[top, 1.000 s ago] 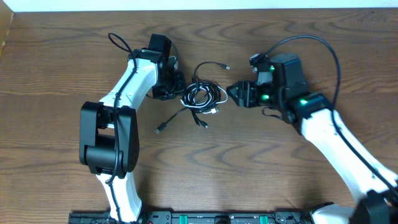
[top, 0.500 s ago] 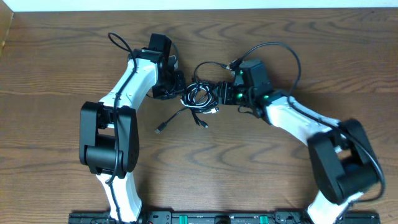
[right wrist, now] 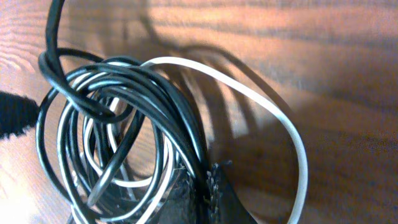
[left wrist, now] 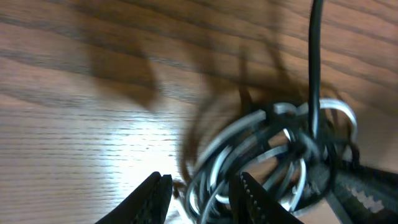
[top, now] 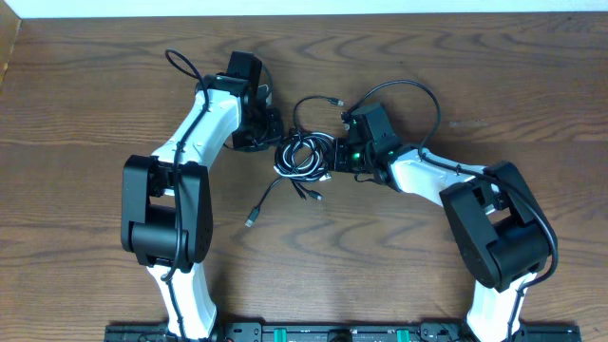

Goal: Untangle cables
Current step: 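Raise the right arm and move its gripper to the cable bundle, then grasp a black cable loop with the right gripper and lift it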

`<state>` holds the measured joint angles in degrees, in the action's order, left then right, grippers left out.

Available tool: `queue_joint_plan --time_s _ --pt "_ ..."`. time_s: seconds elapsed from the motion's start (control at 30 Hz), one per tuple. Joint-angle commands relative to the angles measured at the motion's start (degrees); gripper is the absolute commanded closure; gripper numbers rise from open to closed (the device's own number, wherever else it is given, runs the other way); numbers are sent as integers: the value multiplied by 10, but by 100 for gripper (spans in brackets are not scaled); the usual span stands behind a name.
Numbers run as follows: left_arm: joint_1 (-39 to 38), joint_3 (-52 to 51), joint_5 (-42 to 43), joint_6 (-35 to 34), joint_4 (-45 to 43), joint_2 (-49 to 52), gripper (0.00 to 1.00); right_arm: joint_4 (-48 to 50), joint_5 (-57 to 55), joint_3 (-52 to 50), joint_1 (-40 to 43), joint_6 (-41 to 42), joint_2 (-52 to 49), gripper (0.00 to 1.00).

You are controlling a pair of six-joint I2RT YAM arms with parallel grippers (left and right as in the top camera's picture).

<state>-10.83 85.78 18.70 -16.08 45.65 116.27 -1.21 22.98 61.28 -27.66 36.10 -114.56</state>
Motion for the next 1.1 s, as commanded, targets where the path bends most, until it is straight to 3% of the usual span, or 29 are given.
queue_joint_plan --time_s 0.0,0.2,0.33,0.47,0.53,0.7,0.9,1.07 --pt "-1 -5 -33 10 4 8 63 -114 16 42 24 -10 0 99" --pt "-1 -5 -33 10 5 8 64 -389 15 178 65 -150 0 98" --pt "-1 -5 -31 9 5 8 63 -487 -19 251 70 -219 0 99" --pt "-1 -5 -29 10 6 8 64 -496 -25 276 63 -238 0 95" --pt "-1 -5 -29 10 9 8 64 -488 -25 277 62 -237 0 69" --pt "-1 -5 -27 10 15 8 63 -478 -25 277 61 -233 0 45" --pt "-2 -5 48 10 13 8 64 -476 -25 277 48 -225 0 39" --pt "-10 -5 53 10 13 8 64 -455 -30 275 34 -223 0 45"
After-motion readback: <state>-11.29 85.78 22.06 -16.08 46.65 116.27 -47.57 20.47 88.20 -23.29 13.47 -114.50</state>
